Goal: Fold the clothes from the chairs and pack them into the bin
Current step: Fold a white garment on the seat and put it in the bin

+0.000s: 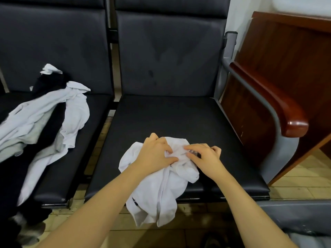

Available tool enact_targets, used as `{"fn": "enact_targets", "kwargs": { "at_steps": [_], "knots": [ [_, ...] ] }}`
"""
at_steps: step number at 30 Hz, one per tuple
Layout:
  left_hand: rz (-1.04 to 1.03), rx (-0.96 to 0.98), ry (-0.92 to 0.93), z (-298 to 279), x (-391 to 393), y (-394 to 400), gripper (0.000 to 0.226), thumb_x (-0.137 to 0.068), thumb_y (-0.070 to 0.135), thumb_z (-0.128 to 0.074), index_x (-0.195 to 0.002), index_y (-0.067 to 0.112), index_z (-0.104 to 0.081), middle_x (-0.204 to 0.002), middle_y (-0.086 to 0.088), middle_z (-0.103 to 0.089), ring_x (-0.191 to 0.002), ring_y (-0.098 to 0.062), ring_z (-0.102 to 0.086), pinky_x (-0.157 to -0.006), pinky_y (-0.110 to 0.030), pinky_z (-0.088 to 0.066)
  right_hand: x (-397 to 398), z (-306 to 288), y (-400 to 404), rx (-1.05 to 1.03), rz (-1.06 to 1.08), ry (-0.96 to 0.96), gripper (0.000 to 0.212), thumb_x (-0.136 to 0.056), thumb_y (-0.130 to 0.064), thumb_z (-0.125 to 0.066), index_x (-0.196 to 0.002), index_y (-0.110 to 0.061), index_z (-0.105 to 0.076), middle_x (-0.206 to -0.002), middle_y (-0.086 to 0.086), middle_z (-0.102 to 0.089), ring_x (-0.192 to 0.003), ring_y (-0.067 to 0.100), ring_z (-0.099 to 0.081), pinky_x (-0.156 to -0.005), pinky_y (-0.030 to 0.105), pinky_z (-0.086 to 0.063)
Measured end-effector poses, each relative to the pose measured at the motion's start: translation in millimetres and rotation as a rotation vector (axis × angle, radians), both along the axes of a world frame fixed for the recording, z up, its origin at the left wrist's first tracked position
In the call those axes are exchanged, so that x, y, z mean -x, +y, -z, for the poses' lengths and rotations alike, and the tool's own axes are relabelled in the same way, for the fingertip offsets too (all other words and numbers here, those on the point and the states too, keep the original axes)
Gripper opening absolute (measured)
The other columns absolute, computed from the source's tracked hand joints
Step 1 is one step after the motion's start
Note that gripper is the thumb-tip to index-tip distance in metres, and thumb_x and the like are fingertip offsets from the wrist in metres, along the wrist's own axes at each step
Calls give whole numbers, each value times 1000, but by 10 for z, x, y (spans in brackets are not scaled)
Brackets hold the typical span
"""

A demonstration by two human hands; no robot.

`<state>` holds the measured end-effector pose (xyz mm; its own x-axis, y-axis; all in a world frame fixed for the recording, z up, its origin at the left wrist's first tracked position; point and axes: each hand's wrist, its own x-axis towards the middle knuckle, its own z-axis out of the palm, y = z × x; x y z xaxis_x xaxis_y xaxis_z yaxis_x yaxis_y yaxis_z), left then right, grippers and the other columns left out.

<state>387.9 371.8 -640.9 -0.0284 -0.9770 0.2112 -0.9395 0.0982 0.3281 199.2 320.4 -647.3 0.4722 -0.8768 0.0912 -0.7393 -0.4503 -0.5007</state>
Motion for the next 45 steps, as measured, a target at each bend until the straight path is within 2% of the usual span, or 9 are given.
{"fn": "enact_targets", "kwargs": {
  "at_steps": [7, 15, 20, 24, 28, 34, 39, 41, 45],
  "knots": [
    [-92, 75, 314, -3, 23, 0, 13, -87, 29, -65, -85, 18, -72, -74, 17, -49, -87, -15, -39, -87, -30, -33, -8, 14, -40, -94, 58, -128, 17, -92, -32, -60, -102, -43, -66, -105, -27, -57, -107, -4, -36, -91, 27, -10],
    [-116, 66, 613, -262, 12, 9, 15, -89, 27, -62, -75, 33, -61, -84, 15, -57, -93, -8, -44, -81, -17, -35, -57, -251, 4, 27, 31, -259, 14, -97, -22, -50, -96, -34, -58, -90, -20, -54, -101, 5, -44, -88, 11, -13],
    [-95, 107, 610, -437, -33, 56, 7, -90, 28, -61, -84, 28, -65, -88, 11, -58, -92, -6, -47, -74, -6, -34, -80, -460, 164, 5, -36, -326, 21, -100, -25, -42, -105, -44, -49, -107, -15, -55, -107, 6, -37, -79, 6, -29],
    [-91, 127, 638, -496, -74, 155, 8, -90, 28, -61, -82, 31, -62, -88, 11, -58, -92, -7, -50, -74, -7, -36, -78, -482, 203, 164, -112, -238, 22, -97, -25, -52, -114, -37, -60, -94, -22, -56, -93, -2, -47, -89, 3, -18],
    [-86, 74, 584, -592, -120, 247, 12, -93, 29, -55, -82, 30, -59, -92, 10, -53, -90, -5, -49, -73, -8, -36, -93, -511, 276, 238, -152, -211, 19, -94, -20, -58, -108, -30, -67, -93, -13, -62, -89, 2, -50, -91, 16, -23],
    [-159, -46, 423, -410, -466, 511, 24, -99, 16, -43, -116, 17, -59, -113, 1, -47, -99, -10, -50, -86, -18, -39, -190, -479, 452, 143, -194, -93, 30, -98, -22, -49, -120, -42, -55, -91, -20, -53, -90, -3, -45, -90, 2, -14],
    [-364, 30, 523, -219, -772, 874, 16, -92, 7, -54, -92, 4, -69, -100, -9, -56, -84, -18, -56, -79, -24, -47, -230, -393, 570, 44, -155, -265, 28, -95, -20, -54, -104, -46, -60, -88, -15, -58, -93, 6, -53, -99, 21, -30],
    [-441, 121, 550, -148, -905, 1002, 12, -89, 6, -59, -95, 5, -69, -99, -4, -57, -86, -16, -57, -83, -27, -47, -234, -394, 606, -2, -109, -337, 23, -92, -22, -58, -104, -40, -67, -87, -15, -58, -92, 11, -55, -91, 27, -43],
    [-497, 151, 577, -88, -1050, 1175, 10, -88, 11, -63, -97, 11, -66, -98, 0, -60, -89, -15, -59, -79, -23, -44, -222, -463, 692, -33, -30, -443, 16, -89, -20, -64, -100, -29, -71, -86, -11, -60, -84, -4, -55, -70, 7, -43]
  ]
}}
